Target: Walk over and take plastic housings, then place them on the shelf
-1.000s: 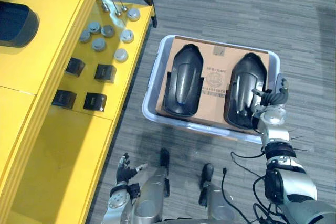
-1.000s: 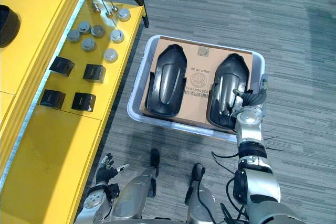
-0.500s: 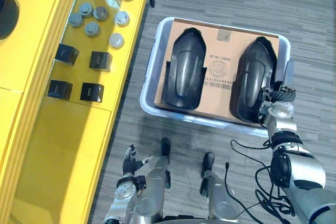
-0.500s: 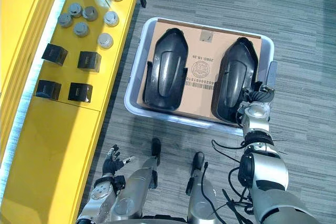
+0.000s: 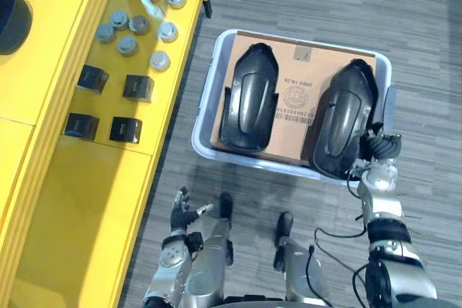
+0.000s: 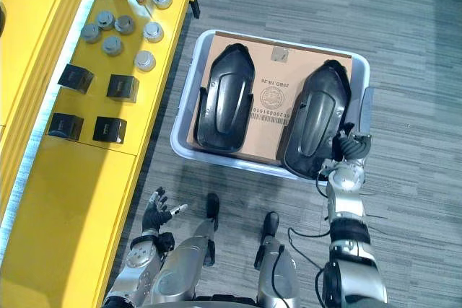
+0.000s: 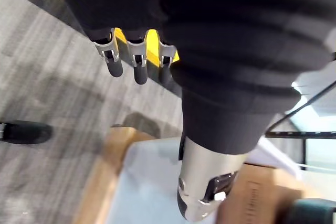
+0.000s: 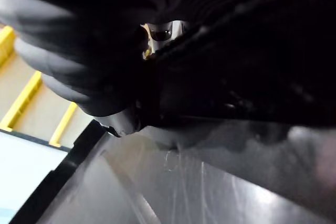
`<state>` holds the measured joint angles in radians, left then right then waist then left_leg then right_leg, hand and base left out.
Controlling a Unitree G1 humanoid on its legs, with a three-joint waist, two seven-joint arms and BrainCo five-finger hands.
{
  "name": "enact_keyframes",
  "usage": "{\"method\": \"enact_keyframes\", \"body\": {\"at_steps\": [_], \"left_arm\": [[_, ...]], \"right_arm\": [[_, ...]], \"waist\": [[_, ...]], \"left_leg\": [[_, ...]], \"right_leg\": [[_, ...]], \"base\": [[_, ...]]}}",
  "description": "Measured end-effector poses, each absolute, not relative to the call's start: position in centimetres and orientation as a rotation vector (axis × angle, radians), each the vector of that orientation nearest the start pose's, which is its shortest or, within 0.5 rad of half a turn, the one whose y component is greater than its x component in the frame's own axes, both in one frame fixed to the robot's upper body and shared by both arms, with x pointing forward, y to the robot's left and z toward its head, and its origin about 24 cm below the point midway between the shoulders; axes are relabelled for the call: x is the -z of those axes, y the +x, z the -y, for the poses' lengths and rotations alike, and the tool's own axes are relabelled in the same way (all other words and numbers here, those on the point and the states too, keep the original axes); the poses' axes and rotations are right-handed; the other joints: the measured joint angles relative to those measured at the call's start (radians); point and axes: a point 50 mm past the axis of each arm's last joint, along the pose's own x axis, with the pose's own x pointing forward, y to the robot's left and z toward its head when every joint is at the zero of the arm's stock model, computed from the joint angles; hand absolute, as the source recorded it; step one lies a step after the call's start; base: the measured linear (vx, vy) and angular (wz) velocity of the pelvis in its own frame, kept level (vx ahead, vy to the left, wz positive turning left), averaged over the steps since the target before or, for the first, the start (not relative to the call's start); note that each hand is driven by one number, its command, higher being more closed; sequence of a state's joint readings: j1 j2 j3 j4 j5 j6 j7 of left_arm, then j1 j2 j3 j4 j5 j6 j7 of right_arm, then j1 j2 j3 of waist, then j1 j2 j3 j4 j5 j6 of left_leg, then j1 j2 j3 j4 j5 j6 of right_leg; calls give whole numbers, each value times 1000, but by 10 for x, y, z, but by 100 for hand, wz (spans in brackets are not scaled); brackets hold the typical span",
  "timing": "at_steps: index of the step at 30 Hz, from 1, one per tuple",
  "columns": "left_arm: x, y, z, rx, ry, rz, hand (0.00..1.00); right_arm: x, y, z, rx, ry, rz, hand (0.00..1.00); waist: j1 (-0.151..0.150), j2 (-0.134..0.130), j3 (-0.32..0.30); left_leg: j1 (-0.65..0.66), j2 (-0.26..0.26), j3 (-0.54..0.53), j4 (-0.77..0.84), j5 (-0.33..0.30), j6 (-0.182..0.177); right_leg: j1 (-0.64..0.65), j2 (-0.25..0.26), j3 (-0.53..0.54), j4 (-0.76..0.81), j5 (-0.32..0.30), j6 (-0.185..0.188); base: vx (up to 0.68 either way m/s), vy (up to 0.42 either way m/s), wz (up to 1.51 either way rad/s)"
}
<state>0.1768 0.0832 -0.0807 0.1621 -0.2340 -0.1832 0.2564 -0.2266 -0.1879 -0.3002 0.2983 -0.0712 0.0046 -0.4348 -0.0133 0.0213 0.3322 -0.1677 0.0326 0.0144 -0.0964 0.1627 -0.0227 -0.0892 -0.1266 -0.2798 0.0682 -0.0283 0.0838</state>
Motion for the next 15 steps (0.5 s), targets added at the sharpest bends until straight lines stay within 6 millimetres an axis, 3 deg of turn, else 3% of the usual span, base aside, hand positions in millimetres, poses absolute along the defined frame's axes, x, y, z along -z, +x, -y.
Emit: {"method": "enact_keyframes", "body": {"at_steps": [4, 8, 11, 15], "left_arm": [[-21, 213, -172, -247, -164, 5, 0], [-72, 215, -162, -232, -241, 239, 0], [-96, 212, -150, -193, -273, 340, 0], [-108, 215, -129, -103, -313, 379, 0]], "right_arm": [[-64, 263, 263, 711, -233, 60, 100], [-92, 260, 253, 707, -317, 195, 100], [-106, 263, 234, 655, -424, 274, 100], [-116, 266, 206, 579, -491, 344, 100]], "waist": [[-6, -9, -43], [-10, -10, -87], [-21, -10, -125], [-16, -11, -153]], "left_leg": [[24, -3, -19, 0, 0, 1], [35, -4, -28, 0, 0, 1], [44, -5, -35, -1, 0, 1], [59, -3, -33, -3, 0, 1]], "right_leg": [[35, -1, -21, -4, -8, -2], [54, 1, -31, -10, -9, -3], [69, 1, -40, -17, -8, -3], [84, 3, -39, -17, -8, -4]], "base": [[47, -16, 15], [10, -9, 6], [-4, 0, 8], [0, 0, 0]]}}
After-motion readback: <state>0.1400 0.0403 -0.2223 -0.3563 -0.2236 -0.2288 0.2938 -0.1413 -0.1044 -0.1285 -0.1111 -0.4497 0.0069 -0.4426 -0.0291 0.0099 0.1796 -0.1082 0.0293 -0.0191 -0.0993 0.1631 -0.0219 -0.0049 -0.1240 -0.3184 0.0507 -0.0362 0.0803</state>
